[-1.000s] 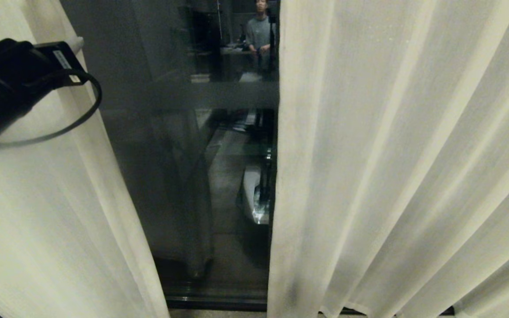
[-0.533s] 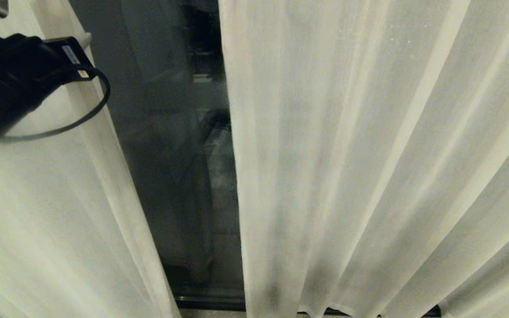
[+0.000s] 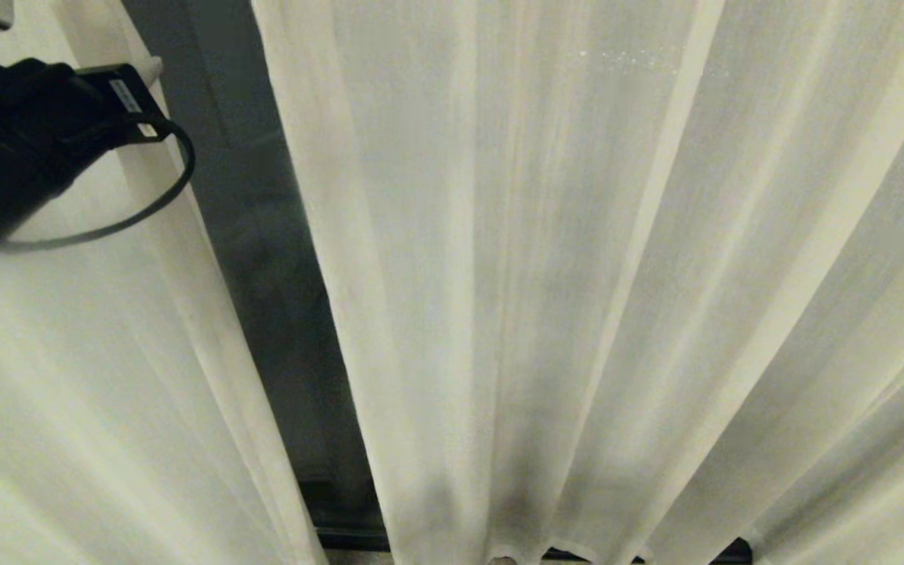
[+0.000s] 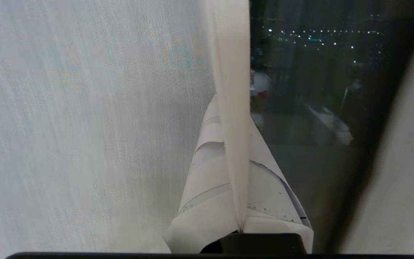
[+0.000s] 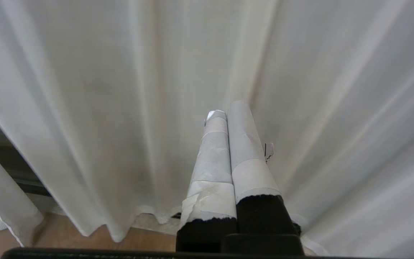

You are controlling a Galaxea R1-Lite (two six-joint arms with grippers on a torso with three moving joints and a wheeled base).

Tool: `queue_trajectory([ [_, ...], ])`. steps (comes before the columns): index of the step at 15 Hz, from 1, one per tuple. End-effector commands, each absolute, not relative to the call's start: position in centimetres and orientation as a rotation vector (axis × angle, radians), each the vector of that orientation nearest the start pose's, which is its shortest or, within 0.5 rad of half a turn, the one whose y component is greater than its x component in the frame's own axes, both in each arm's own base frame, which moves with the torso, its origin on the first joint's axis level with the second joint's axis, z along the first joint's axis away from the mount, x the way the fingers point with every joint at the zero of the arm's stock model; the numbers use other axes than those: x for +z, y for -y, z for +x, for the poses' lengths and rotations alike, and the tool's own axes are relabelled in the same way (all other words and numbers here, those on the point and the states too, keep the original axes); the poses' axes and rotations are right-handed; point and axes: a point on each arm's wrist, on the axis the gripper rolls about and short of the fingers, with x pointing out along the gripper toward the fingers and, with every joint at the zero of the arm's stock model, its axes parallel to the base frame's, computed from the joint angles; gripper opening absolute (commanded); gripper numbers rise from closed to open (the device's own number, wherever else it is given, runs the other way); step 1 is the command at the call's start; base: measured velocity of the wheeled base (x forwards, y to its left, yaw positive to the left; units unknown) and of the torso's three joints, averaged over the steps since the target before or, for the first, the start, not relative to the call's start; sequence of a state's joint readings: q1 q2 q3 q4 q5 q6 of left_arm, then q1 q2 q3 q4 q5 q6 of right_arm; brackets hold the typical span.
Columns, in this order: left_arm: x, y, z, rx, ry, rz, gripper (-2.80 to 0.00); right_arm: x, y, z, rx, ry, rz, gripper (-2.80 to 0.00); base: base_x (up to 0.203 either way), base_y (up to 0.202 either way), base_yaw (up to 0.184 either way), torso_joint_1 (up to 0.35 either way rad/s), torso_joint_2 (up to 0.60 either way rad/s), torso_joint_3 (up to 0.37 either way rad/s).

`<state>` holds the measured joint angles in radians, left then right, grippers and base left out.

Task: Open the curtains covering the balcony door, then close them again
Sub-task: Close the inner curtains on both sides

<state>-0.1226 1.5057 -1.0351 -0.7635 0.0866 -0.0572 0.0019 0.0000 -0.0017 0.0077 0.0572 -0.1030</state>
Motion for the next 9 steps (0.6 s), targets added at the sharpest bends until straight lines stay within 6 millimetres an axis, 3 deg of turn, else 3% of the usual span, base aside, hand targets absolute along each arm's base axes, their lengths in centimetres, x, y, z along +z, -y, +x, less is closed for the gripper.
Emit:
queue_trajectory([
  [1,31.9,3.1,26.53,-0.045,0.3,-0.09,-2.8,7.52,-0.12,-2.28,0.06,-0.005,-0.104,-2.8,0.0,-0.186,0.004,0.002,0.0,0.002],
  [9,32.25,3.58,26.13,-0.059,0.312,-0.094,-2.8,7.52,-0.12,-2.28,0.062,-0.004,-0.104,-2.8,0.0,-0.191,0.0,0.002,0.0,0.004],
])
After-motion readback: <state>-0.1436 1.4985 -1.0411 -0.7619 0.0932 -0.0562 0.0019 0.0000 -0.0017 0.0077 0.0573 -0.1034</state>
